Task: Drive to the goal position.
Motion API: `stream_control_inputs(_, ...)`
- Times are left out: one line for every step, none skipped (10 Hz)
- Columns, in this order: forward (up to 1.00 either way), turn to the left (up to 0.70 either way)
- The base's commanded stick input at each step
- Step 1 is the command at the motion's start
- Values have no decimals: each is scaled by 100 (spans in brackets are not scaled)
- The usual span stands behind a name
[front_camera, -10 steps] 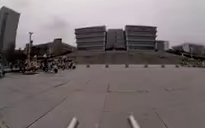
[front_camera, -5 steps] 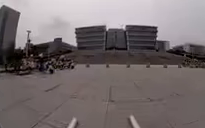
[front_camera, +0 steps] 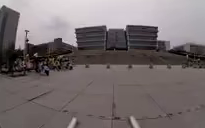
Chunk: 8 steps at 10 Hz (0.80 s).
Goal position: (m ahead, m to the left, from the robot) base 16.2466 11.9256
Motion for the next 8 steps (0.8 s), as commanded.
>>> stream_control_inputs(100, 0)
stream_control_inputs(100, 0)
stream_control_inputs(100, 0)
stream_control_inputs(100, 0)
stream_control_inputs(100, 0)
stream_control_inputs(100, 0)
stream_control_inputs(100, 0)
stream_control_inputs(100, 0)
